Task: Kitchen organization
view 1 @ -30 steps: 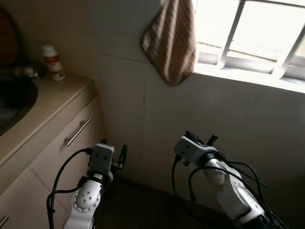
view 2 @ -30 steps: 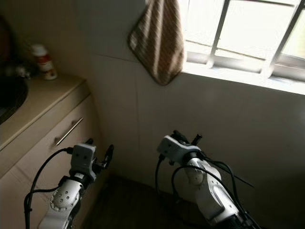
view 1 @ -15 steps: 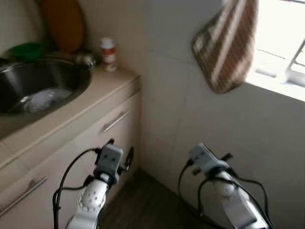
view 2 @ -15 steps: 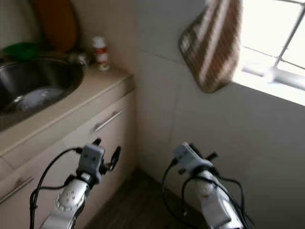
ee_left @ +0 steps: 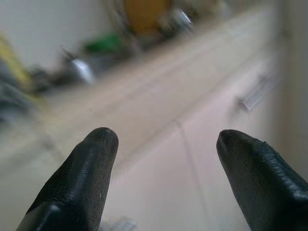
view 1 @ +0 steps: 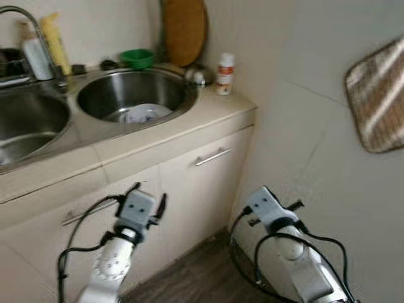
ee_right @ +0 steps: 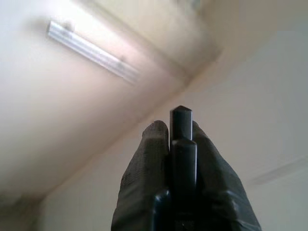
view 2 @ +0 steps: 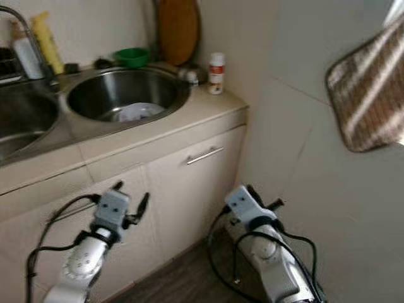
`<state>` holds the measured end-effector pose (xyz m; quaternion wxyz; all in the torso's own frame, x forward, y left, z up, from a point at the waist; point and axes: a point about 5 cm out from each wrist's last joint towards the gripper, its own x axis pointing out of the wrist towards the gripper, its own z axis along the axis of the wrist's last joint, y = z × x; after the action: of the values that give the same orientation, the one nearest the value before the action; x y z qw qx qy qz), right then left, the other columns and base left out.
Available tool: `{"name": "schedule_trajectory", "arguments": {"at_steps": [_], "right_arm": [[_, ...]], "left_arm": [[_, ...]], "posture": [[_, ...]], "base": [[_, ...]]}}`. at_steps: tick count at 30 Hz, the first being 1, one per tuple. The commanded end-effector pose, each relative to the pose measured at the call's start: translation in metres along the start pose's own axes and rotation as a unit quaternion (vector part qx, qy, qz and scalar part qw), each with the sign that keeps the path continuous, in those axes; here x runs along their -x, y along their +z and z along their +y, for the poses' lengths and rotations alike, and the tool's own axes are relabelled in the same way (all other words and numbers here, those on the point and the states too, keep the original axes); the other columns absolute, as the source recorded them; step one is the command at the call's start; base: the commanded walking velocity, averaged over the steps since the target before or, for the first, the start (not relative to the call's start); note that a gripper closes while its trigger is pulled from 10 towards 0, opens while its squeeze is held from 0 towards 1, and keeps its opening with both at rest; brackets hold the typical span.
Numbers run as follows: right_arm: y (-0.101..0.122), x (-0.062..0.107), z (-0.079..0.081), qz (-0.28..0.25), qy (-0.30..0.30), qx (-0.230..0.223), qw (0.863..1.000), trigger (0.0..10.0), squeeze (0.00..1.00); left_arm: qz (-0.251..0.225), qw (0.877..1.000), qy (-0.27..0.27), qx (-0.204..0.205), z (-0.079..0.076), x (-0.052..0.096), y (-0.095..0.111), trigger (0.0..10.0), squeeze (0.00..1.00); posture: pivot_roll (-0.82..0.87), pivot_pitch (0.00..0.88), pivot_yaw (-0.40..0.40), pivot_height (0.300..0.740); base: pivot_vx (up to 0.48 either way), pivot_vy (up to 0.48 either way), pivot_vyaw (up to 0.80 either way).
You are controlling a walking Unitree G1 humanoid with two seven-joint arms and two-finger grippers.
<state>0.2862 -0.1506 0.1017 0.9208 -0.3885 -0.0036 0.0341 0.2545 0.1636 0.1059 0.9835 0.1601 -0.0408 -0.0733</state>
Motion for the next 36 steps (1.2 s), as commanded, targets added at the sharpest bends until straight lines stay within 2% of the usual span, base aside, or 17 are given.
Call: {"name": "schedule_trajectory", "arguments": {"at_steps": [1,2,3,4,5,8,9,10,14,17,23,25,27,28,30,32,36], "right_arm": [[0.02,-0.005,-0.02,-0.06,-0.054,0.033,0.996,4.1,0.0],[0.028,-0.007,-0.026,-0.084,-0.07,0.034,0.993,8.7,0.0],[0.035,-0.008,-0.031,-0.099,-0.08,0.03,0.991,10.0,0.0],[0.05,-0.012,-0.04,-0.13,-0.093,0.033,0.987,10.0,0.0],[0.05,-0.012,-0.04,-0.13,-0.093,0.033,0.987,10.0,0.0],[0.065,-0.019,-0.041,-0.152,-0.095,0.072,0.981,10.0,0.0],[0.077,-0.026,-0.037,-0.194,-0.071,0.032,0.978,10.0,0.0],[0.081,-0.028,-0.036,-0.207,-0.072,0.027,0.975,10.0,0.0],[0.084,-0.03,-0.034,-0.202,-0.077,0.025,0.976,10.0,0.0],[0.084,-0.028,-0.029,-0.204,-0.029,-0.023,0.978,10.0,0.0],[0.097,-0.027,-0.031,-0.246,-0.036,-0.004,0.969,10.0,0.0],[0.108,-0.03,-0.034,-0.274,-0.043,-0.007,0.961,10.0,0.0],[0.111,-0.03,-0.036,-0.28,-0.045,-0.01,0.959,10.0,0.0],[0.119,-0.031,-0.038,-0.305,-0.049,0.005,0.951,10.0,0.0],[0.122,-0.031,-0.039,-0.314,-0.051,0.007,0.948,10.0,0.0],[0.126,-0.031,-0.041,-0.323,-0.049,0.004,0.945,10.0,0.0],[0.139,-0.034,-0.042,-0.363,-0.042,0.03,0.93,10.0,0.0]], "left_arm": [[-0.044,0.999,0.008,-0.004,0.0,-0.005,0.017,10.0,0.0],[-0.054,0.998,0.014,-0.006,0.003,-0.007,0.021,10.0,0.0],[-0.06,0.998,0.018,-0.007,0.004,-0.008,0.024,10.0,0.0],[-0.074,0.997,0.024,-0.01,0.006,-0.011,0.031,10.0,0.0],[-0.074,0.997,0.024,-0.01,0.006,-0.011,0.031,10.0,0.0],[-0.092,0.995,0.027,-0.018,0.007,-0.014,0.04,10.0,0.0],[-0.102,0.994,0.03,-0.027,0.007,-0.014,0.043,10.0,0.0],[-0.105,0.994,0.032,-0.029,0.008,-0.014,0.044,10.0,0.0],[-0.106,0.993,0.042,-0.025,0.01,-0.013,0.044,10.0,0.0],[-0.106,0.993,0.052,-0.016,0.014,-0.012,0.045,10.0,0.0],[-0.127,0.989,0.068,-0.023,0.018,-0.015,0.054,10.0,0.0],[-0.15,0.985,0.077,-0.034,0.021,-0.018,0.062,10.0,0.0],[-0.156,0.984,0.078,-0.038,0.021,-0.018,0.064,10.0,0.0],[-0.159,0.983,0.079,-0.039,0.022,-0.02,0.067,10.0,0.0],[-0.159,0.983,0.08,-0.038,0.022,-0.021,0.067,10.0,0.0],[-0.159,0.983,0.08,-0.038,0.022,-0.021,0.067,10.0,0.0],[-0.161,0.983,0.083,-0.038,0.022,-0.021,0.068,10.0,0.0]], "posture": [[0.06,0.0,-0.052,0.74],[0.06,0.0,-0.051,0.74],[0.06,0.0,-0.05,0.74],[0.06,0.0,-0.051,0.74],[0.06,0.0,-0.051,0.74],[0.07,0.0,-0.053,0.74],[0.07,0.0,-0.056,0.74],[0.07,0.0,-0.057,0.74],[0.08,0.0,-0.06,0.74],[0.08,0.0,-0.063,0.74],[0.08,0.0,-0.056,0.74],[0.08,0.0,-0.056,0.74],[0.08,0.0,-0.056,0.74],[0.08,0.0,-0.056,0.74],[0.08,0.0,-0.057,0.74],[0.08,0.0,-0.058,0.74],[0.09,0.0,-0.065,0.74]], "base": [[0.0,0.0,0.73],[0.0,0.0,0.0],[0.0,0.0,0.0],[0.0,0.0,0.0],[0.0,0.0,0.0],[0.0,0.0,0.0],[0.0,0.0,0.0],[0.0,0.0,0.0],[0.0,0.0,0.0],[0.0,0.0,0.0],[0.0,0.0,0.53],[0.364,0.0,0.8],[0.398,0.0,0.8],[0.416,0.0,0.8],[0.42,0.0,0.8],[0.412,0.0,0.0],[0.413,0.0,0.0]]}}
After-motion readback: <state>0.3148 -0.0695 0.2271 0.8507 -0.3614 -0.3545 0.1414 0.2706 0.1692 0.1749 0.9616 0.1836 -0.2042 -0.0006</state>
